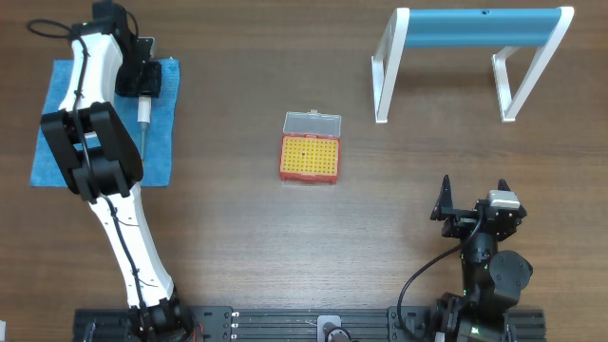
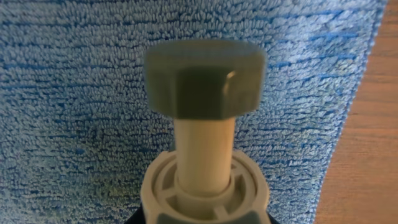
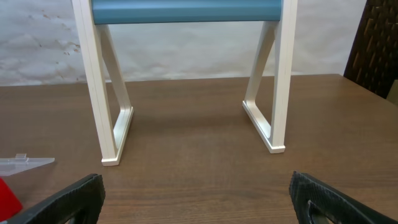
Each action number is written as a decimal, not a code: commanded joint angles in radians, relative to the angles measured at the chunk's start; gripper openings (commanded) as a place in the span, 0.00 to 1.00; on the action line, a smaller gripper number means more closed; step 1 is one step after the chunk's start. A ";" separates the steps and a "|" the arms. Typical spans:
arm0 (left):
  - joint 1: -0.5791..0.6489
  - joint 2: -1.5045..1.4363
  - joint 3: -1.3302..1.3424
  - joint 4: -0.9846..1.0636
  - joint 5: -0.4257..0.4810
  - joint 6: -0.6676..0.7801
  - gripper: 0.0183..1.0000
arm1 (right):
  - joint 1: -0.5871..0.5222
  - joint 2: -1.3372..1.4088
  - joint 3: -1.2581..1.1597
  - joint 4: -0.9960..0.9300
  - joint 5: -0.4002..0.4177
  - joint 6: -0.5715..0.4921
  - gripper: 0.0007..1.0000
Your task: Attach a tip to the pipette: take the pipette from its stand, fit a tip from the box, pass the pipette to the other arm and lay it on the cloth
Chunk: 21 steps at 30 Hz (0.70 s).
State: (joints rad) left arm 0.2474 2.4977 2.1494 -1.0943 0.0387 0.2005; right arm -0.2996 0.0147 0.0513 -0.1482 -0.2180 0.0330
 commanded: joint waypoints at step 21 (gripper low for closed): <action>-0.113 -0.131 0.801 -0.600 0.116 -0.102 1.00 | 0.005 -0.003 -0.008 0.005 0.008 0.008 0.97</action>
State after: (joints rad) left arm 0.1837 2.4687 2.7960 -1.6794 0.2100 0.1860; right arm -0.2996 0.0154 0.0513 -0.1482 -0.2176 0.0330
